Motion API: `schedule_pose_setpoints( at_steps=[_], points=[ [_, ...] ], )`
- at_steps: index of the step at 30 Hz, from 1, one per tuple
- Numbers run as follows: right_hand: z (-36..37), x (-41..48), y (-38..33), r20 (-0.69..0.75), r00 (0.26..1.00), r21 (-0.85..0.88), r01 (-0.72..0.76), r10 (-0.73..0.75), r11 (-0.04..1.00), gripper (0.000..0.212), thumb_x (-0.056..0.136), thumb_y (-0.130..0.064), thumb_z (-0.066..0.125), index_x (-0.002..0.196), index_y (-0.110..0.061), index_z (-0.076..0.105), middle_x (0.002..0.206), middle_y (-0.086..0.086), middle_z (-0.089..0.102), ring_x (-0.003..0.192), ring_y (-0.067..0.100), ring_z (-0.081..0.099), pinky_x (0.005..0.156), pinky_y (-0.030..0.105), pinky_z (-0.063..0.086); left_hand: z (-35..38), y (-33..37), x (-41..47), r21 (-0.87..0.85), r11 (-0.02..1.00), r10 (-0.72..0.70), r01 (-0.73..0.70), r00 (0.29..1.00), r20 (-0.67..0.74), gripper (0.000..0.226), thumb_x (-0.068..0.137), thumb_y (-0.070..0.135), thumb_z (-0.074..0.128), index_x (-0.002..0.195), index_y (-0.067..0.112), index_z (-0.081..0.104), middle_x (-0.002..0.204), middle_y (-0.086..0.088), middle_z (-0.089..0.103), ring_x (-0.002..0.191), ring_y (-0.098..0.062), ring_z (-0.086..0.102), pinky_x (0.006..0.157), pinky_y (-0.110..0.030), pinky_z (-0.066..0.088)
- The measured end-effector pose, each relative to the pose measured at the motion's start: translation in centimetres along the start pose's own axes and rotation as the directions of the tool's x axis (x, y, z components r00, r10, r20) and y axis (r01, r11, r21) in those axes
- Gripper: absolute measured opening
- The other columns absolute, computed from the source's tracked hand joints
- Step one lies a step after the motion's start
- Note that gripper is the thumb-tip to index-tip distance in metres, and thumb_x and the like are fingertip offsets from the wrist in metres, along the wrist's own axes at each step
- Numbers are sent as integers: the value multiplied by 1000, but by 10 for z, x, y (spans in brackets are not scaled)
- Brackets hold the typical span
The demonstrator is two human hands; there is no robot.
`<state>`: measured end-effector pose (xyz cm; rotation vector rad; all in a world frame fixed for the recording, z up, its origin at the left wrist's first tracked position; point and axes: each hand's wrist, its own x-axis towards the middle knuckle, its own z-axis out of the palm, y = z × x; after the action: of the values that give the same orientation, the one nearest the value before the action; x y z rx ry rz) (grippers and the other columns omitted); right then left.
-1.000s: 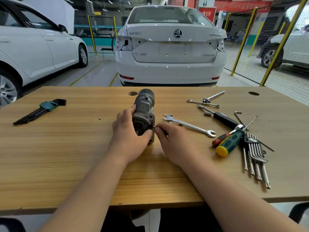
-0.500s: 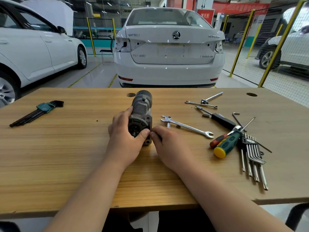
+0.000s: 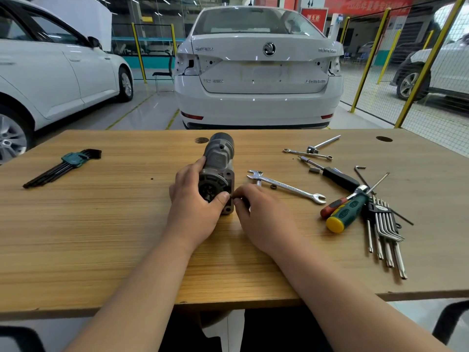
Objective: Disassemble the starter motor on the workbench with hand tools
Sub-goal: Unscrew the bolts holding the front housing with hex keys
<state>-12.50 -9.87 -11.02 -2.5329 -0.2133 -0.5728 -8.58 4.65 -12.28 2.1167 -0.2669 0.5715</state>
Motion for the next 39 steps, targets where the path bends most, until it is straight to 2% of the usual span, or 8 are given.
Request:
schedule_pose_setpoints(
  at_steps=[16, 23, 28, 31, 33, 35, 37, 39],
  points=[
    [-6, 11, 6, -235, 960, -254, 89, -151, 963, 17, 89, -38, 64, 87, -24, 73, 86, -7, 69, 92, 27, 57, 96, 44, 26, 2, 4, 0, 21, 999, -28, 29, 999, -22, 78, 82, 33, 73, 147, 34, 29, 143, 10, 34, 129, -13, 28, 96, -26, 29],
    [-18, 22, 16, -74, 997, -235, -24, 7, 972, 46, 85, -67, 51, 98, -24, 64, 84, -13, 51, 85, 10, 40, 67, 30, 32, 1, 4, -1, 34, 999, -31, 31, 999, -18, 80, 80, 39, 73, 147, 35, 29, 142, 11, 34, 128, -14, 28, 95, -26, 28],
    [-36, 38, 16, 119, 991, -199, 78, -55, 977, 30, 86, -56, 60, 99, -28, 61, 80, -16, 47, 74, 6, 46, 58, 25, 37, 1, 5, -1, 49, 998, -37, 38, 999, -12, 82, 79, 43, 74, 147, 36, 28, 141, 12, 33, 126, -13, 28, 92, -27, 29],
    [-38, 31, 22, -27, 999, 76, -39, 41, 996, 9, 89, -38, 64, 91, -33, 57, 82, -19, 53, 74, -1, 51, 59, 13, 38, 2, 5, -1, 60, 998, -34, 35, 999, -21, 82, 78, 43, 74, 146, 36, 28, 140, 11, 34, 126, -13, 28, 93, -27, 30],
    [-31, 27, 21, -128, 897, 575, -280, 423, 768, 6, 92, -26, 61, 87, -27, 60, 82, -12, 60, 73, 5, 58, 63, 18, 50, 2, 4, 0, 67, 997, -37, 38, 999, -26, 82, 78, 43, 74, 146, 35, 29, 140, 11, 35, 126, -13, 29, 91, -27, 30],
    [-25, 26, 14, 146, 683, 951, -295, 716, 88, 11, 95, -22, 56, 85, -17, 60, 74, -2, 58, 66, 12, 58, 62, 27, 52, 2, 5, 0, 71, 997, -38, 40, 999, -31, 81, 78, 43, 74, 146, 34, 31, 140, 10, 36, 127, -16, 30, 90, -28, 31],
    [-16, 24, 7, 426, 622, 893, -172, 658, -415, 21, 97, -29, 51, 83, -14, 57, 66, 1, 55, 62, 16, 56, 64, 31, 49, 3, 7, -1, 81, 996, -35, 39, 998, -43, 80, 79, 42, 74, 146, 32, 32, 141, 8, 37, 127, -18, 32, 90, -28, 32],
    [-7, 24, 1, 485, 662, 826, -132, 572, -548, 33, 99, -37, 44, 78, -15, 56, 60, 0, 53, 57, 17, 55, 68, 33, 46, 4, 8, -2, 91, 995, -35, 40, 998, -55, 80, 79, 41, 75, 146, 30, 32, 142, 6, 37, 128, -20, 33, 92, -28, 31]
  ],
)
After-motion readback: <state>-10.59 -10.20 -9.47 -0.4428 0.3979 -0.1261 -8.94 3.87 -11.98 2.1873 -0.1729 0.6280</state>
